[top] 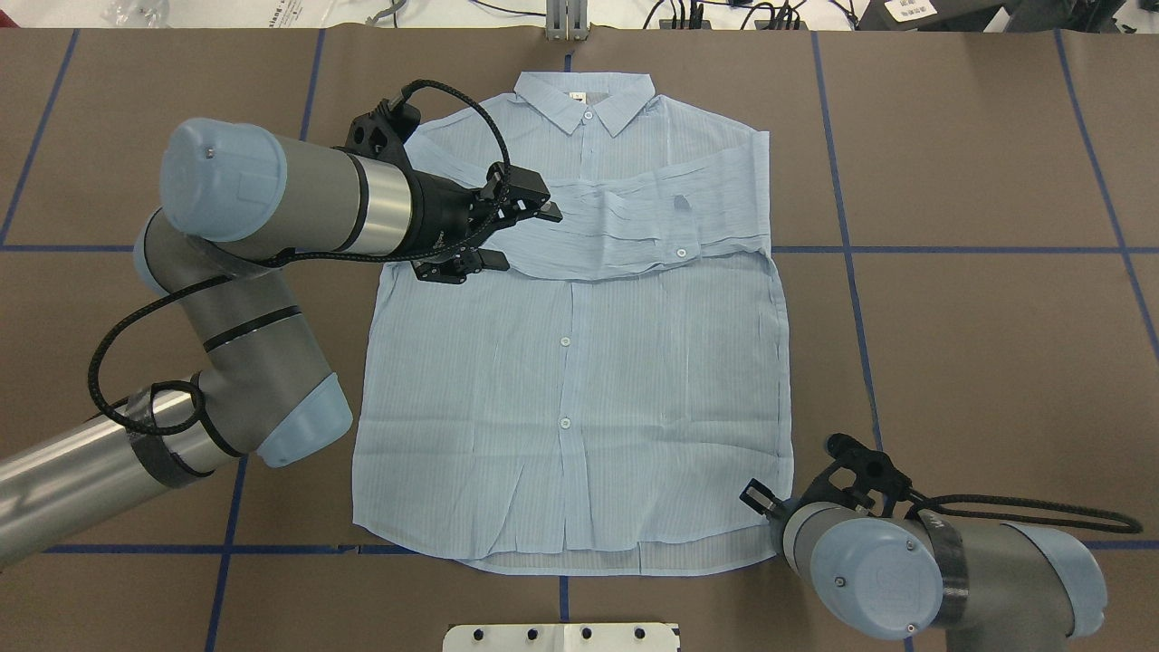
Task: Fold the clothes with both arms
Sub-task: 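Move both grippers to the shirt hem nearest the robot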
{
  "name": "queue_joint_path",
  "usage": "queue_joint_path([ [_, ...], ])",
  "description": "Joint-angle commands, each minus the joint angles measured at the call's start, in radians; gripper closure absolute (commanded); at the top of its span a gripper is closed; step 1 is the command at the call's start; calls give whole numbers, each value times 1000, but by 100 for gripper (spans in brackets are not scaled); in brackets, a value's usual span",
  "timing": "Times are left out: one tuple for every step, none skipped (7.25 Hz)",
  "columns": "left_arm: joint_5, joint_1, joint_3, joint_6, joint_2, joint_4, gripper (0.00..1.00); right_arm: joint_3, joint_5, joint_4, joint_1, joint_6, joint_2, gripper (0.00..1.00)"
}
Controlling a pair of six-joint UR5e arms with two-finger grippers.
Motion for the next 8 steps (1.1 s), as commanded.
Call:
queue_joint_path([
  [-1, 7, -6, -2, 20, 30, 12, 18, 1, 0, 2, 1, -3, 100],
  [0, 33, -91, -2, 60, 173, 14, 47, 10, -3, 6, 1, -9, 100],
  [61, 120, -230, -2, 141, 353, 14, 90, 18, -43, 6, 1, -17, 100],
  [200, 252, -363, 0, 227, 493, 18, 95, 30, -49, 8, 3, -19, 100],
  [262, 315, -389, -2, 299, 529, 18, 94, 30, -49, 8, 3, -20, 100],
  [393, 424, -403, -2, 386, 526, 18, 106, 32, -51, 9, 3, -23, 100],
  [408, 437, -399, 2, 411, 531, 22, 107, 30, -51, 11, 3, -22, 100],
  [407, 457, -388, 5, 445, 532, 22, 107, 30, -51, 12, 3, -22, 100],
])
